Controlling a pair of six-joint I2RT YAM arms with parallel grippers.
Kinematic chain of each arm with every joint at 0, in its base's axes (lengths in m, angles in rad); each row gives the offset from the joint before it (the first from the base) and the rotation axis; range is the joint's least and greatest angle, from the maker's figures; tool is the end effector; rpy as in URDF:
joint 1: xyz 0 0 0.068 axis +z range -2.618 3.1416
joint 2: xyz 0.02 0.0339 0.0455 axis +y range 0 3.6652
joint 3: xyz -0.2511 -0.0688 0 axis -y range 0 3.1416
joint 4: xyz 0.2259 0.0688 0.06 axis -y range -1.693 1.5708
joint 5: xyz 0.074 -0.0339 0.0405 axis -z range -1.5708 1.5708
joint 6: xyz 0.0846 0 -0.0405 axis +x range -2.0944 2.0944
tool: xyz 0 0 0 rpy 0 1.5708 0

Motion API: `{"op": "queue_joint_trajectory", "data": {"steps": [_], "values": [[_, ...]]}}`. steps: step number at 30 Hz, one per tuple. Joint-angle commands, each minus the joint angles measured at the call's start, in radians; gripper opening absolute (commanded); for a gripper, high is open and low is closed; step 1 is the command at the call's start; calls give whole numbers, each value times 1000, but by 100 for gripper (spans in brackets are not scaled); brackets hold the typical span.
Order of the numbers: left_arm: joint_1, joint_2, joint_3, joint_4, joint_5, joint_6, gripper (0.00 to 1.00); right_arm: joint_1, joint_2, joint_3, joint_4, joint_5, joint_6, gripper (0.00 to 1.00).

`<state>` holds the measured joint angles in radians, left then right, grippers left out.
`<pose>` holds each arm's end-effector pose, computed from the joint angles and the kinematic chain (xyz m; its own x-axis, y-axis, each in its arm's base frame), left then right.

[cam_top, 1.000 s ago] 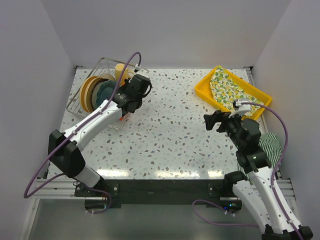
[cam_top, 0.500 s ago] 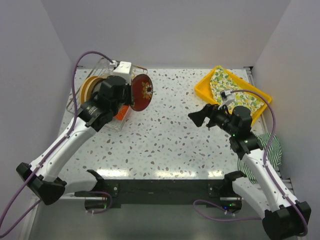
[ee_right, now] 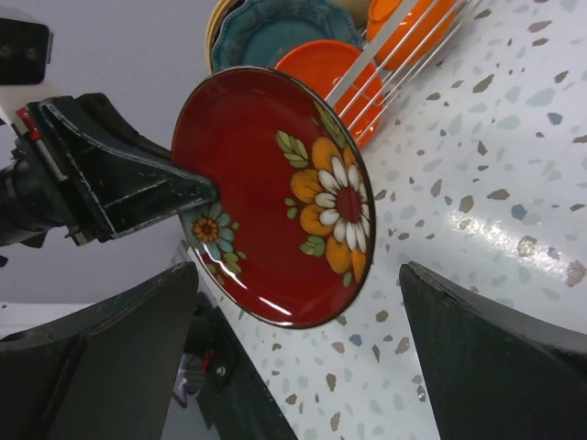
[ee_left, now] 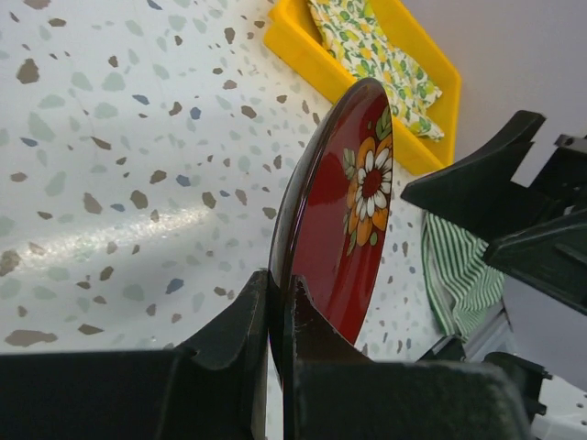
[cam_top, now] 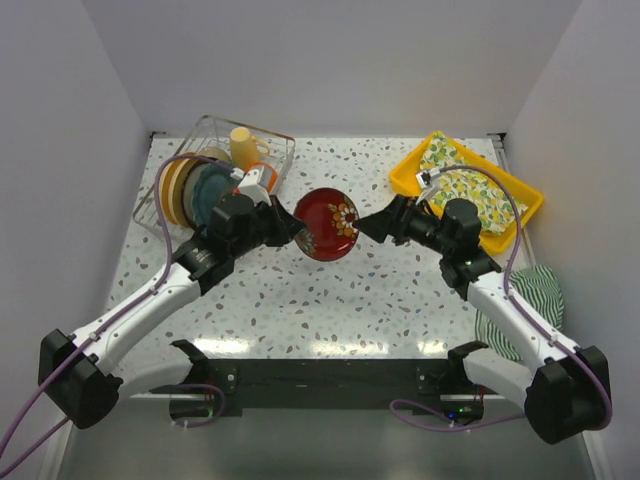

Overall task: Unload the mixed dishes from the dish rack
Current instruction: Pick up the plate from the dish rack, then place the plate at the center of the board.

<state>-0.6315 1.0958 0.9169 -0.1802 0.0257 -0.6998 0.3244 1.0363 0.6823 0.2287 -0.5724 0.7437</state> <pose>0.2300 -0.1709 0.2999 -0.6096 -0.3518 -0.7104 0.2836 0.7400 -0.6099 0.2401 0.1291 0.2894 -0.6134 0.3941 -0.6844 -0.4919 0.4873 0.7215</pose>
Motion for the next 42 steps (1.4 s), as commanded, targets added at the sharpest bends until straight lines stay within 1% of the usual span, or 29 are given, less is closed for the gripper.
{"op": "queue_joint_trajectory", "data": {"steps": [1,6,8,9,11,12,14,15,17,18,21,23,24,25,26,27,28,29,30,31,33,34,35,36,38,40,41,42], "values": [[-5,-42,-42,306,94,-162,0,34,30,-29,139,-35,88,91],[-5,-54,-72,335,100,-197,0,42,42,-52,115,-17,74,77],[-5,-65,-87,346,97,-202,0,44,39,-52,98,-12,53,75],[-5,-66,-87,346,97,-204,0,42,39,-52,86,-12,48,68],[-5,-66,-89,341,98,-204,0,44,36,-52,84,-18,43,62],[-5,-65,-92,343,106,-207,0,42,37,-50,89,-21,45,54],[-5,-62,-107,363,117,-217,0,44,48,-50,96,-38,51,48],[-5,-57,-111,369,126,-230,0,45,51,-50,113,-44,54,41],[-7,-53,-127,387,137,-239,0,44,62,-49,130,-63,66,32],[-7,-48,-130,392,143,-247,0,47,68,-49,141,-66,71,20],[-7,-54,-145,389,128,-242,0,47,71,-52,143,-67,79,0],[-7,-63,-148,354,99,-225,11,45,71,-52,132,-51,71,0],[-7,-79,-148,334,56,-199,18,45,68,-50,112,-40,66,0],[-5,-89,-147,290,33,-182,33,45,67,-49,101,-31,60,0],[-5,-99,-142,263,8,-162,41,45,68,-49,94,-11,51,0],[-5,-123,-141,234,-50,-121,48,45,74,-44,75,0,46,0],[-5,-134,-129,182,-76,-98,61,45,77,-40,64,8,42,0],[-5,-146,-121,130,-105,-75,67,45,83,-35,54,22,28,0],[-7,-168,-113,95,-163,-29,73,42,90,-23,32,41,22,0],[-5,-178,-92,23,-194,-5,83,44,106,-14,20,52,16,0],[-5,-206,-67,-46,-281,67,91,36,129,9,14,78,-1,0],[-5,-217,-44,-106,-311,92,95,33,155,19,14,88,2,0],[-5,-227,-33,-134,-337,114,97,21,171,28,14,100,5,0],[-7,-250,-15,-162,-389,149,98,15,186,49,2,117,9,0],[-7,-273,0,-229,-435,180,99,-1,255,89,-14,166,20,0],[-7,-309,14,-280,-483,217,100,-13,312,111,9,189,40,0],[-5,-323,17,-295,-494,224,100,-24,373,120,24,192,71,0],[-5,-345,25,-310,-509,233,100,-31,402,144,62,195,86,0]]}}
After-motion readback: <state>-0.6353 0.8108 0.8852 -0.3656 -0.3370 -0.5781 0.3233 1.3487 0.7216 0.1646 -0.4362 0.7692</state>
